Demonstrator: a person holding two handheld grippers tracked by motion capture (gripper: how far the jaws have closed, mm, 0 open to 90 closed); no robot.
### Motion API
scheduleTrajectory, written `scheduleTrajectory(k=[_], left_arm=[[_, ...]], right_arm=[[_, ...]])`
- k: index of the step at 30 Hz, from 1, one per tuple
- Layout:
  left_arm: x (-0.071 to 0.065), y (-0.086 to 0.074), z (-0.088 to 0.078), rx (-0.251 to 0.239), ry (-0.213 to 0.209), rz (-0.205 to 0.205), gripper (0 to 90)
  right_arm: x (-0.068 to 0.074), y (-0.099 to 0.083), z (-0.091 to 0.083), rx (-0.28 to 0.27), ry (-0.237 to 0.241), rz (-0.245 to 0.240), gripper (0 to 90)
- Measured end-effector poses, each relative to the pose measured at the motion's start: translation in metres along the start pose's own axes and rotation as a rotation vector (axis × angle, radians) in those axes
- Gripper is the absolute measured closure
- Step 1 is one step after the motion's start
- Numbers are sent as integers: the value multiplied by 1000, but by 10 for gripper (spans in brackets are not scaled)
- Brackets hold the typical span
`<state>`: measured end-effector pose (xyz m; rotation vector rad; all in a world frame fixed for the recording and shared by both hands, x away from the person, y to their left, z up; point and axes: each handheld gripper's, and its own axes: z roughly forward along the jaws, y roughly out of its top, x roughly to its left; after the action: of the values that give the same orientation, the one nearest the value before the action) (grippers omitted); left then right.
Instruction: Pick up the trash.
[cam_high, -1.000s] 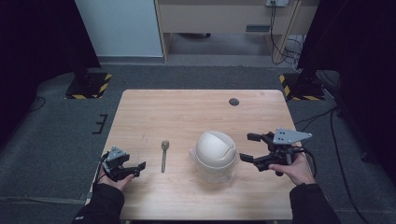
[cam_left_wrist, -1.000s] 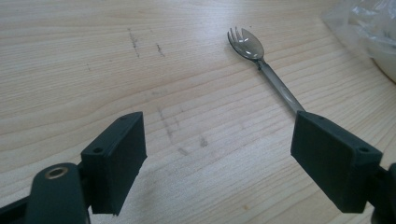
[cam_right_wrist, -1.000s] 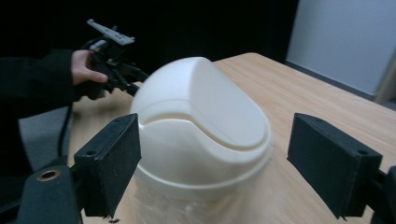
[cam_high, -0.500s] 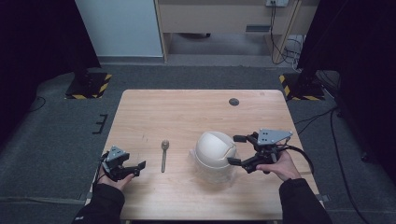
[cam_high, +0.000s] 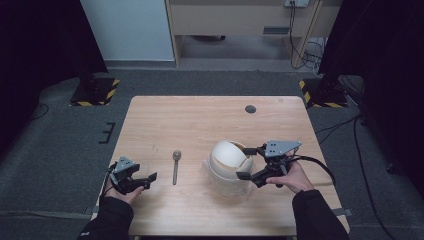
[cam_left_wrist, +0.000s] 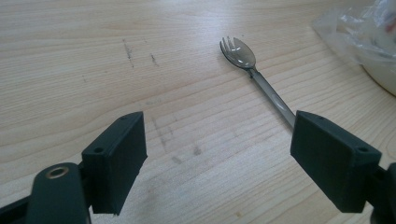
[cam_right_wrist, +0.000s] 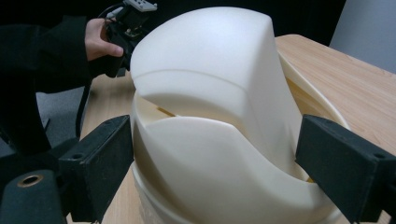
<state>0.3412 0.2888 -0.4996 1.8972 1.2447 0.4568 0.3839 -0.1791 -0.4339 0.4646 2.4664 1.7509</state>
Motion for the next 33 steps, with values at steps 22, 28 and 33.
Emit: scheduleTrajectory(k=[22, 28, 33], left_arm=[[-1, 0, 0, 0, -10, 7, 179], [-1, 1, 0, -1, -11, 8, 180], [-2, 1, 0, 0, -12, 11, 181]], right_arm=[[9, 15, -2, -104, -106, 62, 80], [7, 16, -7, -125, -159, 55, 120], [8, 13, -8, -131, -174, 56, 108]])
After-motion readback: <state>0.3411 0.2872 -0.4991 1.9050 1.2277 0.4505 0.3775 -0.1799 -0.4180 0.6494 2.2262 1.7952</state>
